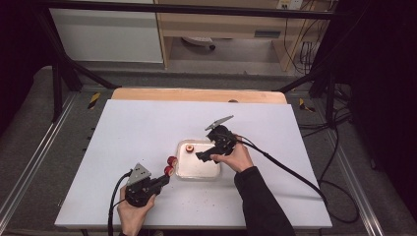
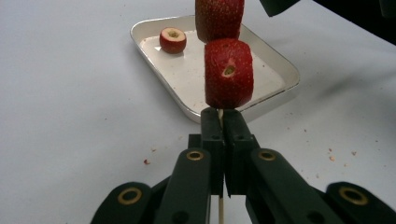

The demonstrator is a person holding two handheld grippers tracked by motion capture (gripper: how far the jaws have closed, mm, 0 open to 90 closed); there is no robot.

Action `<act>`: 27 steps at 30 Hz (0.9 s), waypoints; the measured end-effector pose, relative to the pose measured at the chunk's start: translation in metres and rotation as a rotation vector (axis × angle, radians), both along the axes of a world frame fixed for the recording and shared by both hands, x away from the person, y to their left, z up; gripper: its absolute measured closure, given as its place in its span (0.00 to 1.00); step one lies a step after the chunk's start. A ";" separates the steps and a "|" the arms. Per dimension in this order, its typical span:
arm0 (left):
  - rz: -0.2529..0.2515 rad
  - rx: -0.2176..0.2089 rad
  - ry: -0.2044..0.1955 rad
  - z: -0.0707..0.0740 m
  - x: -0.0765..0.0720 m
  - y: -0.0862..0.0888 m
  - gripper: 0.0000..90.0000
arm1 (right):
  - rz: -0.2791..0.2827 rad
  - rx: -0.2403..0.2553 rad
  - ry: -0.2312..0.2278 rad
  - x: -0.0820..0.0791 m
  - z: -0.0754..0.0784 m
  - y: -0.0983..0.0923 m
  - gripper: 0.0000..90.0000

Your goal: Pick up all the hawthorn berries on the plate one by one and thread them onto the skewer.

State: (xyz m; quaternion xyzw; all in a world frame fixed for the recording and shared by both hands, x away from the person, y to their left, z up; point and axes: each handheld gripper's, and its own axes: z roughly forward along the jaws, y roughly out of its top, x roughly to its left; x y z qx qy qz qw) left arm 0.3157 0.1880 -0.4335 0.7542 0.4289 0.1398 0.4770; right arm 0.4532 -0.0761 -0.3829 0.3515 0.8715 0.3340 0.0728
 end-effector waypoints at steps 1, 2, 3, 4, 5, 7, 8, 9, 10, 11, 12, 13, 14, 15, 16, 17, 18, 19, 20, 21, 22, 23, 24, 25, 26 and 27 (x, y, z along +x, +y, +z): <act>0.000 -0.003 0.003 0.000 0.000 0.001 0.98 | 0.002 -0.004 -0.003 0.003 0.000 0.002 0.07; 0.000 -0.003 0.001 0.000 0.000 0.001 0.98 | 0.002 -0.001 0.003 0.005 0.000 0.004 0.07; 0.002 -0.006 0.001 0.000 0.000 0.002 0.98 | 0.004 0.001 0.003 0.009 -0.001 0.006 0.08; 0.004 -0.012 0.000 0.000 0.001 0.002 0.98 | 0.004 -0.005 0.004 0.012 -0.002 0.009 0.08; 0.003 -0.008 0.001 0.000 0.001 0.002 0.98 | 0.003 -0.008 0.003 0.015 -0.002 0.011 0.08; 0.002 -0.007 0.001 0.000 0.002 0.002 0.98 | 0.002 0.012 0.016 0.020 -0.004 0.014 0.08; 0.001 -0.008 0.001 0.000 0.002 0.002 0.98 | 0.000 0.017 0.018 0.023 -0.005 0.017 0.08; 0.001 -0.006 0.003 0.000 0.002 0.003 0.98 | 0.002 0.016 0.013 0.026 -0.006 0.018 0.08; 0.002 -0.008 0.005 0.000 0.002 0.003 0.98 | 0.002 0.014 0.020 0.028 -0.007 0.021 0.08; -0.001 -0.008 0.006 0.000 0.002 0.004 0.98 | 0.000 0.013 0.025 0.030 -0.009 0.023 0.08; 0.002 -0.010 0.004 0.001 0.001 0.004 0.98 | 0.002 0.014 0.026 0.032 -0.010 0.025 0.08; 0.000 -0.005 0.003 0.001 0.001 0.005 0.98 | 0.007 0.013 0.029 0.033 -0.011 0.027 0.08; -0.001 -0.004 0.004 0.001 0.001 0.005 0.98 | 0.009 0.011 0.036 0.034 -0.012 0.029 0.08; 0.002 -0.005 0.006 0.001 0.001 0.006 0.98 | 0.015 0.000 0.039 0.035 -0.012 0.031 0.08; 0.001 -0.005 0.006 0.001 0.002 0.006 0.98 | 0.019 -0.007 0.043 0.036 -0.013 0.032 0.08; -0.001 -0.005 0.005 0.001 0.002 0.006 0.98 | 0.021 -0.014 0.051 0.037 -0.013 0.035 0.08; -0.001 -0.002 0.005 0.000 0.002 0.006 0.98 | 0.028 -0.023 0.051 0.039 -0.013 0.037 0.08; 0.000 -0.002 0.007 0.000 0.002 0.006 0.98 | 0.022 -0.016 0.059 0.040 -0.013 0.039 0.09; 0.000 -0.003 0.007 0.000 0.002 0.006 0.98 | 0.022 -0.016 0.064 0.041 -0.013 0.040 0.09; 0.000 -0.004 0.007 0.000 0.002 0.007 0.98 | 0.026 -0.023 0.064 0.043 -0.013 0.041 0.09; 0.000 -0.001 0.008 0.000 0.002 0.007 0.98 | 0.021 -0.027 0.071 0.044 -0.012 0.044 0.10; 0.001 0.000 0.009 0.000 0.002 0.007 0.98 | 0.029 -0.037 0.072 0.045 -0.013 0.046 0.11; -0.002 0.000 0.010 0.000 0.002 0.007 0.98 | 0.039 -0.048 0.080 0.046 -0.013 0.048 0.12; -0.005 0.003 0.009 0.000 0.002 0.007 0.98 | 0.050 -0.056 0.085 0.046 -0.014 0.050 0.13; -0.004 0.000 0.009 0.000 0.002 0.006 0.98 | 0.061 -0.066 0.088 0.047 -0.015 0.052 0.14; -0.007 -0.002 0.009 0.000 0.003 0.006 0.98 | 0.067 -0.080 0.095 0.048 -0.016 0.054 0.15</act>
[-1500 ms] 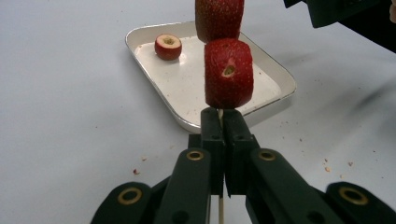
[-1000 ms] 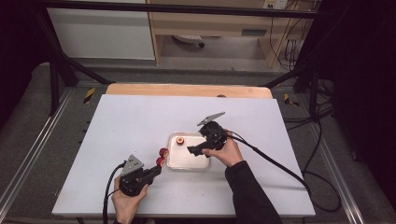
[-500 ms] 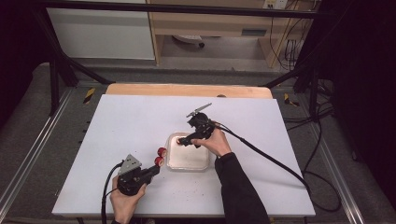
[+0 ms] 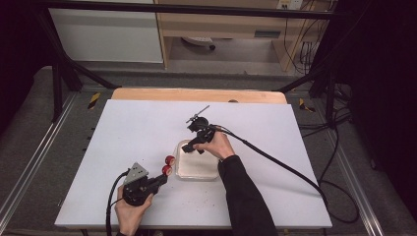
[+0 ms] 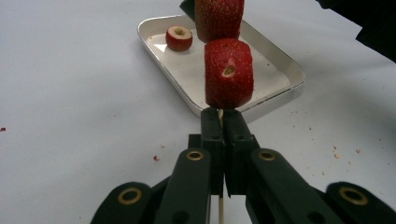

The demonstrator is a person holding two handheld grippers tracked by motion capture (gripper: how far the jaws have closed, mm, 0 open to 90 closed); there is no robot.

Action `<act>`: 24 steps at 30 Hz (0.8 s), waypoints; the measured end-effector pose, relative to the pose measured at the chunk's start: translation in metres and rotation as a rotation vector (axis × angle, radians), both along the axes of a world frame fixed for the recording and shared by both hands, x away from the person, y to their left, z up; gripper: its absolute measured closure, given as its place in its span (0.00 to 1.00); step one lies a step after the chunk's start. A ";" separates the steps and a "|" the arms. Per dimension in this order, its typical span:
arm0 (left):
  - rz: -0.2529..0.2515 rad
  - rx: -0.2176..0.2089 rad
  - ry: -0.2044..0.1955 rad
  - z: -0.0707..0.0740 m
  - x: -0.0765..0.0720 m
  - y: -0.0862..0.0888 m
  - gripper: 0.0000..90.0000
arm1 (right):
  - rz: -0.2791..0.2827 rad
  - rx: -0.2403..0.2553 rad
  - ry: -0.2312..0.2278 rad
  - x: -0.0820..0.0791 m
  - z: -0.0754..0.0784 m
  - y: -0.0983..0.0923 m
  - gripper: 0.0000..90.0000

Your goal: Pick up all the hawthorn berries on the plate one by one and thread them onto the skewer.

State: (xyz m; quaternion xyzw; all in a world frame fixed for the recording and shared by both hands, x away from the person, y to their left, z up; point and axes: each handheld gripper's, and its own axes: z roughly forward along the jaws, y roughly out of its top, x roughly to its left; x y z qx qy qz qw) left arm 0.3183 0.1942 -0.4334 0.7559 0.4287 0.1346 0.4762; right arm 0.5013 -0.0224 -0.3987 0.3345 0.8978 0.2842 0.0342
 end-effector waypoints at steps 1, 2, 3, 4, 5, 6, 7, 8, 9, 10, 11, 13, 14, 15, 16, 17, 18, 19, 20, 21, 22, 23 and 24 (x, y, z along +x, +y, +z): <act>-0.001 0.001 -0.001 0.000 0.000 0.000 0.98 | 0.006 -0.016 -0.001 0.001 -0.001 0.002 0.16; 0.000 -0.003 0.000 0.000 0.000 0.000 0.98 | 0.009 -0.024 0.004 0.002 -0.002 0.003 0.17; 0.003 -0.003 -0.001 0.000 0.000 0.001 0.98 | 0.014 -0.031 0.009 0.003 -0.003 0.005 0.19; 0.006 -0.006 0.001 0.000 0.000 0.002 0.98 | 0.023 -0.033 0.017 0.004 -0.004 0.007 0.21; 0.006 -0.004 0.003 0.000 0.000 0.002 0.98 | 0.037 -0.043 0.024 0.004 -0.006 0.008 0.23; 0.006 -0.003 0.005 0.000 0.000 0.002 0.98 | 0.050 -0.050 0.032 0.005 -0.007 0.009 0.24; 0.005 -0.002 0.004 0.000 0.000 0.002 0.98 | 0.059 -0.061 0.038 0.006 -0.009 0.010 0.26; 0.004 -0.003 0.005 -0.001 0.001 0.002 0.98 | 0.068 -0.081 0.040 0.007 -0.010 0.011 0.27; 0.006 -0.004 0.006 -0.001 0.001 0.003 0.98 | 0.076 -0.096 0.045 0.008 -0.011 0.012 0.29; 0.005 -0.003 0.006 -0.001 0.001 0.003 0.98 | 0.086 -0.110 0.047 0.009 -0.012 0.013 0.31; 0.004 -0.004 0.009 -0.001 0.000 0.003 0.98 | 0.091 -0.118 0.048 0.009 -0.011 0.014 0.33; 0.002 -0.003 0.009 -0.001 0.000 0.002 0.98 | 0.098 -0.116 0.055 0.009 -0.011 0.015 0.35; 0.000 -0.001 0.010 -0.001 0.000 0.002 0.98 | 0.099 -0.117 0.057 0.009 -0.011 0.016 0.37; -0.001 -0.002 0.009 -0.001 0.000 0.001 0.98 | 0.110 -0.120 0.054 0.010 -0.011 0.017 0.38; -0.004 -0.001 0.009 -0.001 0.000 0.001 0.98 | 0.115 -0.122 0.055 0.010 -0.011 0.017 0.39; -0.004 0.001 0.009 -0.001 0.000 0.001 0.98 | 0.117 -0.126 0.050 0.010 -0.012 0.017 0.42; -0.004 0.001 0.010 -0.001 0.000 0.001 0.98 | 0.120 -0.126 0.055 0.011 -0.012 0.018 0.43; -0.003 -0.001 0.009 -0.001 0.000 0.001 0.98 | 0.123 -0.130 0.053 0.012 -0.013 0.017 0.44; -0.003 -0.001 0.010 -0.001 0.000 0.001 0.98 | 0.122 -0.138 0.053 0.012 -0.013 0.017 0.46; -0.003 0.001 0.012 -0.001 0.000 0.001 0.98 | 0.130 -0.146 0.048 0.013 -0.014 0.017 0.47; -0.004 0.001 0.011 -0.002 0.000 0.002 0.98 | 0.131 -0.151 0.048 0.013 -0.014 0.017 0.49; -0.004 0.002 0.013 -0.002 0.001 0.002 0.98 | 0.130 -0.156 0.045 0.013 -0.015 0.017 0.49; -0.003 0.004 0.011 -0.002 0.001 0.002 0.98 | 0.128 -0.158 0.043 0.013 -0.015 0.017 0.50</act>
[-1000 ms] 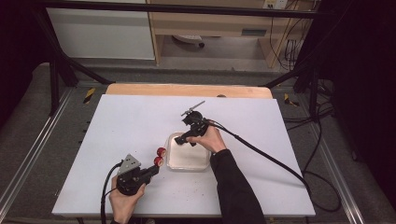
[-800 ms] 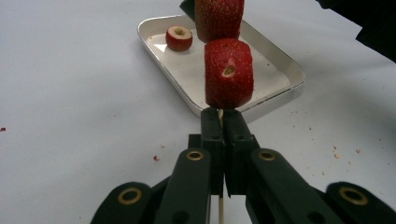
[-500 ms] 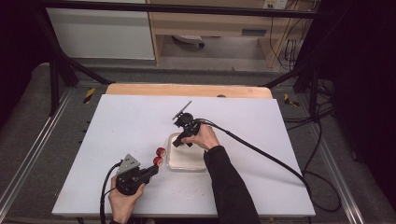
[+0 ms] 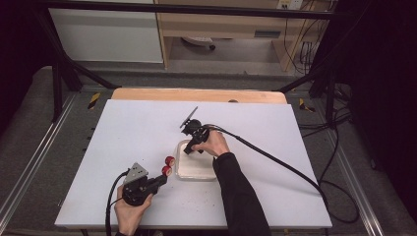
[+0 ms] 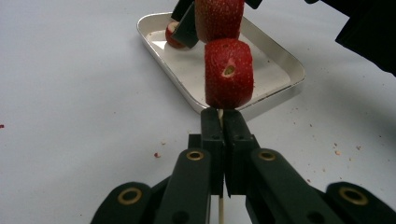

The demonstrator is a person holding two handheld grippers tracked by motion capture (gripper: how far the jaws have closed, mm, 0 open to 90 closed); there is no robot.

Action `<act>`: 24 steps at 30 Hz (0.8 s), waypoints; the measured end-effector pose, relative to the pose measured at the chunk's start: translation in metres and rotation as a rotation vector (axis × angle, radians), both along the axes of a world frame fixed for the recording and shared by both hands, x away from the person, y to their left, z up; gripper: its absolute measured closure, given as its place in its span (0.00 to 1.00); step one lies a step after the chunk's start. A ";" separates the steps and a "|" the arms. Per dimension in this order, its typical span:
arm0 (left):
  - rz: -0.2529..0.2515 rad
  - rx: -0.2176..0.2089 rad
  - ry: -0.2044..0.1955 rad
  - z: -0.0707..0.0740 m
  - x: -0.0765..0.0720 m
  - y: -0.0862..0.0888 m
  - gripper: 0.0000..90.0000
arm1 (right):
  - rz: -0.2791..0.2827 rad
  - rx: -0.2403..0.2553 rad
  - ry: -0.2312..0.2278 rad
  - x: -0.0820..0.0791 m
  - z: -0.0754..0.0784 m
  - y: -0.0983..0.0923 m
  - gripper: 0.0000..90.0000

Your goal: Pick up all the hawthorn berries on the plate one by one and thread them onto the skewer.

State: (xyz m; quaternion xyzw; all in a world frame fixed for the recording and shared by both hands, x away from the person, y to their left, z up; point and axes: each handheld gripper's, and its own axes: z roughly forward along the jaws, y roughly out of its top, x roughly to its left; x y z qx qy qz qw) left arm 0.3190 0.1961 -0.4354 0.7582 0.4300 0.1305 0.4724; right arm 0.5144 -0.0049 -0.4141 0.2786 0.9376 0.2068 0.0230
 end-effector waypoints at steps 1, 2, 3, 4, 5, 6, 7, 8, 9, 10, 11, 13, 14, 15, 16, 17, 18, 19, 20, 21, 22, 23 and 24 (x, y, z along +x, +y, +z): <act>0.000 -0.002 0.000 0.000 0.000 0.000 0.98 | 0.005 0.001 -0.003 0.001 -0.001 0.000 0.51; 0.001 0.000 0.002 0.000 0.000 0.000 0.98 | 0.004 0.001 -0.002 0.001 -0.002 0.000 0.52; 0.002 0.000 0.001 0.000 0.000 0.000 0.98 | 0.001 0.002 -0.004 0.001 -0.002 0.001 0.54; 0.000 0.000 0.003 0.000 0.000 0.001 0.98 | -0.001 0.000 -0.003 0.000 -0.002 0.001 0.55; 0.000 -0.002 0.002 0.000 0.000 0.000 0.98 | -0.004 0.001 0.000 0.000 -0.002 0.002 0.56; -0.002 0.000 0.002 0.000 0.000 0.000 0.98 | 0.004 -0.001 -0.006 0.000 -0.003 0.002 0.57; -0.004 0.002 0.002 0.000 0.000 -0.001 0.98 | 0.009 -0.005 -0.009 0.000 -0.003 0.002 0.57; -0.005 0.003 0.001 0.000 0.000 -0.001 0.98 | 0.008 -0.007 -0.016 0.000 -0.003 0.002 0.58; -0.004 0.003 0.003 0.000 0.000 -0.001 0.98 | 0.006 -0.011 -0.020 0.000 -0.003 0.002 0.59; -0.003 0.003 0.003 -0.001 0.000 -0.001 0.98 | 0.002 -0.012 -0.021 0.000 -0.003 0.002 0.61; -0.003 0.003 0.003 -0.001 0.000 -0.001 0.98 | 0.003 -0.012 -0.022 0.000 -0.002 0.002 0.62; -0.003 0.002 0.002 0.000 0.000 -0.001 0.98 | -0.004 -0.006 -0.016 0.000 -0.002 0.002 0.64; -0.003 0.002 0.002 0.000 0.000 0.000 0.98 | 0.005 -0.002 -0.026 0.001 -0.002 0.001 0.65; -0.004 0.004 0.002 0.000 0.000 0.000 0.98 | 0.001 -0.002 -0.024 0.001 -0.002 0.001 0.66; -0.004 0.004 0.002 0.000 0.000 0.000 0.98 | -0.001 -0.004 -0.019 0.001 -0.002 0.002 0.67; -0.004 0.004 0.000 0.000 0.000 0.000 0.98 | -0.004 -0.007 -0.020 0.001 -0.003 0.002 0.68; -0.003 0.002 0.002 0.000 0.000 0.000 0.98 | -0.001 -0.009 -0.019 0.001 -0.003 0.002 0.68; -0.003 0.004 0.002 0.000 0.000 0.000 0.98 | -0.003 -0.011 -0.017 0.001 -0.003 0.002 0.68; -0.004 0.004 0.001 0.000 0.000 0.000 0.98 | -0.006 -0.012 -0.015 0.001 -0.003 0.002 0.68; -0.004 0.005 0.001 0.000 0.000 0.000 0.98 | -0.007 -0.011 -0.016 0.001 -0.003 0.002 0.68; -0.004 0.007 0.000 0.000 0.000 0.000 0.98 | -0.008 -0.010 -0.019 0.001 -0.002 0.001 0.68; -0.003 0.003 0.002 0.000 0.000 0.000 0.98 | -0.013 -0.011 -0.014 0.000 -0.001 0.001 0.68; -0.002 0.004 0.002 0.000 0.000 0.000 0.98 | -0.015 -0.013 -0.010 -0.001 0.000 0.001 0.68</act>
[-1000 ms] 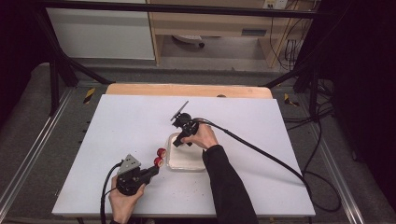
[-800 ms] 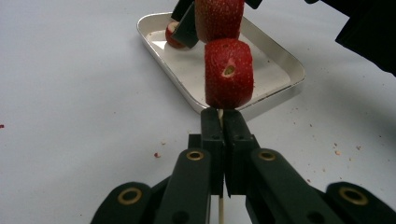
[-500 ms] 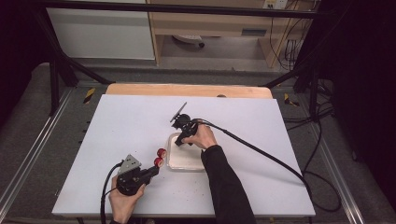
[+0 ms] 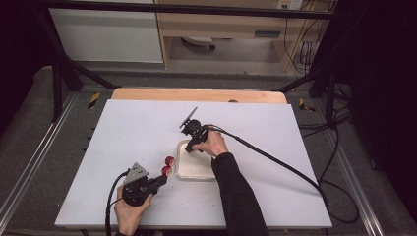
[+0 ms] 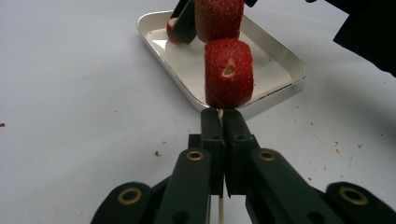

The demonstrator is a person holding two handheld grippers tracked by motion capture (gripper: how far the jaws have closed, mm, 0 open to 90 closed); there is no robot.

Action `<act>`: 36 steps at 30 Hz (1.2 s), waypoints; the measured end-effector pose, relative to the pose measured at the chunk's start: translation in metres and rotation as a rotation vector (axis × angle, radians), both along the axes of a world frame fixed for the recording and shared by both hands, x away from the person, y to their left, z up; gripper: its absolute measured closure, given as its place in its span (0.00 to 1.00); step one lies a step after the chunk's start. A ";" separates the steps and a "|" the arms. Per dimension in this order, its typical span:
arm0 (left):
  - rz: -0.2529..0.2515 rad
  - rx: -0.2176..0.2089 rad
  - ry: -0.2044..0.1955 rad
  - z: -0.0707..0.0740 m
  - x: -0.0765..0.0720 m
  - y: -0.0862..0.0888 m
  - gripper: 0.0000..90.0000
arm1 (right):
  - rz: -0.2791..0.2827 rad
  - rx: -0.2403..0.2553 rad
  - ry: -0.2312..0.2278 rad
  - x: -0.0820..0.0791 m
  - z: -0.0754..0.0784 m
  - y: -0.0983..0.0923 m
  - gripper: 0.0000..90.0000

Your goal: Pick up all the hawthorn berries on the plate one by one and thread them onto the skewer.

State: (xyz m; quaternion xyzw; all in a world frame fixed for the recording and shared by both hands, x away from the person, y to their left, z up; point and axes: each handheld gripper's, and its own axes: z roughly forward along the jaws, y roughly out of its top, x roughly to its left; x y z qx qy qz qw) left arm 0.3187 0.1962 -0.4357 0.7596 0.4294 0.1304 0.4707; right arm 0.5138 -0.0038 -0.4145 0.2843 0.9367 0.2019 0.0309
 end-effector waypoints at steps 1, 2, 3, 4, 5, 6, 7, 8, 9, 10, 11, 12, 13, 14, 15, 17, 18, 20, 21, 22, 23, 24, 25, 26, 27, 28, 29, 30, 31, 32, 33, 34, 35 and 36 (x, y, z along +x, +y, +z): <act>0.000 0.001 -0.001 0.000 0.000 0.000 0.98 | -0.002 0.002 0.002 -0.001 0.001 0.000 0.68; -0.001 0.004 0.000 0.000 0.000 0.000 0.98 | -0.009 -0.002 0.005 -0.002 0.003 0.000 0.68; -0.001 0.003 0.001 -0.001 0.000 -0.001 0.98 | -0.007 0.000 0.005 -0.003 0.004 -0.001 0.68; -0.002 0.005 0.000 -0.001 0.000 -0.001 0.98 | -0.018 -0.001 0.011 -0.005 0.006 -0.001 0.68; -0.003 0.006 0.000 -0.001 0.000 -0.002 0.98 | -0.005 -0.001 -0.001 -0.006 0.008 -0.003 0.68; -0.003 0.007 0.001 -0.001 0.000 -0.003 0.98 | -0.018 0.001 0.005 -0.008 0.010 -0.003 0.68; -0.004 0.009 0.000 -0.001 0.000 -0.003 0.98 | -0.020 0.010 0.003 -0.009 0.012 -0.004 0.68; -0.005 0.010 0.001 -0.001 0.000 -0.003 0.98 | -0.023 0.014 0.006 -0.011 0.014 -0.004 0.68; -0.004 0.012 0.000 -0.001 0.000 -0.004 0.98 | -0.032 0.016 0.008 -0.014 0.016 -0.004 0.69; -0.004 0.013 0.000 -0.001 0.000 -0.004 0.98 | -0.031 0.017 0.001 -0.016 0.018 -0.005 0.68; -0.003 0.012 0.001 -0.001 0.000 -0.004 0.98 | -0.036 0.022 0.003 -0.018 0.020 -0.005 0.68; -0.003 0.014 0.000 -0.001 0.000 -0.004 0.98 | -0.035 0.031 -0.003 -0.019 0.021 -0.006 0.69; -0.003 0.015 -0.001 -0.001 0.000 -0.004 0.98 | -0.042 0.039 -0.007 -0.021 0.023 -0.007 0.69; -0.003 0.015 -0.001 -0.001 0.000 -0.004 0.98 | -0.045 0.046 -0.006 -0.022 0.025 -0.008 0.69; -0.004 0.016 -0.002 -0.001 0.000 -0.004 0.98 | -0.056 0.050 -0.006 -0.023 0.026 -0.009 0.69; -0.006 0.018 -0.004 -0.001 0.000 -0.005 0.98 | -0.067 0.061 -0.005 -0.026 0.029 -0.012 0.69; -0.005 0.018 -0.005 -0.001 0.000 -0.005 0.98 | -0.073 0.066 -0.003 -0.027 0.029 -0.013 0.69; -0.007 0.022 -0.005 -0.001 0.000 -0.005 0.98 | -0.078 0.076 0.002 -0.030 0.030 -0.016 0.69; -0.006 0.023 -0.006 -0.001 0.000 -0.005 0.98 | -0.087 0.080 0.006 -0.031 0.031 -0.017 0.69; -0.007 0.023 -0.006 -0.001 0.000 -0.005 0.98 | -0.087 0.083 0.006 -0.032 0.031 -0.019 0.69; -0.007 0.023 -0.007 -0.001 -0.001 -0.005 0.98 | -0.088 0.086 0.006 -0.033 0.031 -0.020 0.69; -0.008 0.023 -0.007 -0.001 -0.001 -0.005 0.98 | -0.088 0.092 0.005 -0.034 0.032 -0.022 0.69; -0.008 0.023 -0.008 -0.001 -0.001 -0.005 0.98 | -0.095 0.097 0.009 -0.035 0.032 -0.023 0.69; -0.009 0.024 -0.008 -0.001 -0.001 -0.006 0.98 | -0.095 0.101 0.006 -0.036 0.033 -0.024 0.69; -0.010 0.025 -0.009 -0.001 -0.001 -0.006 0.98 | -0.098 0.108 0.005 -0.037 0.033 -0.026 0.69; -0.009 0.026 -0.009 -0.001 -0.001 -0.006 0.98 | -0.105 0.118 0.009 -0.038 0.034 -0.027 0.69; -0.010 0.022 -0.007 -0.001 -0.001 -0.006 0.98 | -0.112 0.135 0.010 -0.039 0.035 -0.030 0.69; -0.010 0.021 -0.008 -0.001 -0.001 -0.007 0.98 | -0.121 0.146 0.013 -0.040 0.036 -0.032 0.69; -0.008 0.020 -0.009 -0.001 -0.001 -0.007 0.98 | -0.126 0.151 0.004 -0.041 0.037 -0.035 0.69; -0.008 0.018 -0.009 -0.001 -0.001 -0.008 0.98 | -0.139 0.168 0.001 -0.042 0.038 -0.037 0.69; -0.008 0.018 -0.011 -0.001 -0.002 -0.008 0.98 | -0.149 0.190 0.003 -0.043 0.038 -0.040 0.69; -0.009 0.020 -0.012 0.000 -0.002 -0.008 0.98 | -0.165 0.217 0.003 -0.045 0.039 -0.043 0.69; -0.008 0.026 -0.014 0.000 -0.002 -0.009 0.98 | -0.175 0.239 0.002 -0.046 0.040 -0.046 0.69; -0.013 0.024 -0.012 0.000 -0.002 -0.010 0.98 | -0.184 0.255 -0.001 -0.048 0.040 -0.049 0.69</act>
